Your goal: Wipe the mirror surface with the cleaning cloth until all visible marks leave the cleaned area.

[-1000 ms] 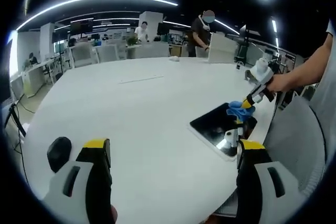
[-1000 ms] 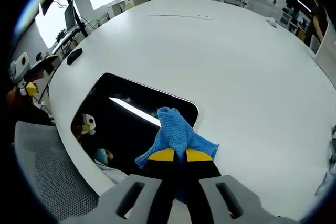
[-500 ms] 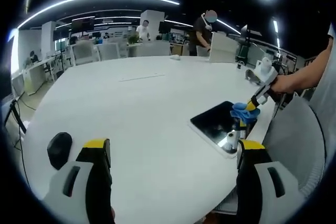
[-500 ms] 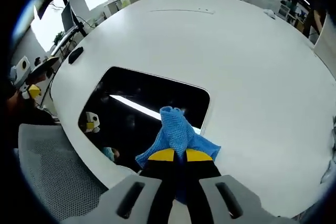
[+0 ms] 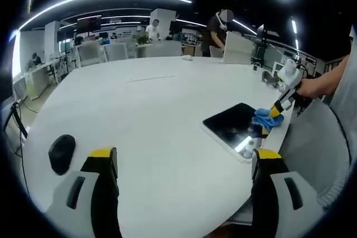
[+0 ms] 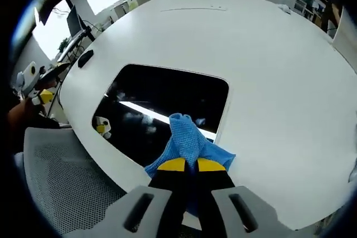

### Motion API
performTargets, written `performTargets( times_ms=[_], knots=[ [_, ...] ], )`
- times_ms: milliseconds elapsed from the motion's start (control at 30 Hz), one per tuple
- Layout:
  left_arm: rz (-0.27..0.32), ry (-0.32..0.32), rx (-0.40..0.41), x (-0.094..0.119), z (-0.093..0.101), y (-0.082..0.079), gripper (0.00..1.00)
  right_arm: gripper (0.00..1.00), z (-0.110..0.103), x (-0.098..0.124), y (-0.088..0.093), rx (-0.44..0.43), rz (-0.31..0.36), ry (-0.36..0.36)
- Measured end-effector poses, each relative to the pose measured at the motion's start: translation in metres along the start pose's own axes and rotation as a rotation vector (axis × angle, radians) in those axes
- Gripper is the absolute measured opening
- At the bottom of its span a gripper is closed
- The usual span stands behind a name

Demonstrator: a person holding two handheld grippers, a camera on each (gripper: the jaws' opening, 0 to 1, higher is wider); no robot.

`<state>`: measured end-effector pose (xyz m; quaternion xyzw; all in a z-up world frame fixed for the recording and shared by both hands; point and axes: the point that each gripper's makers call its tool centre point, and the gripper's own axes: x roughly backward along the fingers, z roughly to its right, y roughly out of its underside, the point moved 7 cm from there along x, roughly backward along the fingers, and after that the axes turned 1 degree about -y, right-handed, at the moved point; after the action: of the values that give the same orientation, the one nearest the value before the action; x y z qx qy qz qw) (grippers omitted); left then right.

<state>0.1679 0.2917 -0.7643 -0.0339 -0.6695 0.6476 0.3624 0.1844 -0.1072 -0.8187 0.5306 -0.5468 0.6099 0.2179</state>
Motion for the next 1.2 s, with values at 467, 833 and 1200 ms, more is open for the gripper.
performTargets(
  times_ms=[467,833,1200],
  knots=[
    [-0.004,-0.004,0.012,0.002,0.0,0.004,0.99,0.0,-0.003,0.003,0.007,-0.023,-0.014,-0.022],
    [0.0,0.018,0.007,-0.005,0.004,-0.001,0.99,0.0,-0.003,0.004,0.007,-0.048,-0.009,-0.021],
    [-0.03,0.051,-0.01,-0.004,0.009,0.003,0.99,0.0,-0.013,0.001,0.005,-0.054,-0.006,-0.031]
  ],
)
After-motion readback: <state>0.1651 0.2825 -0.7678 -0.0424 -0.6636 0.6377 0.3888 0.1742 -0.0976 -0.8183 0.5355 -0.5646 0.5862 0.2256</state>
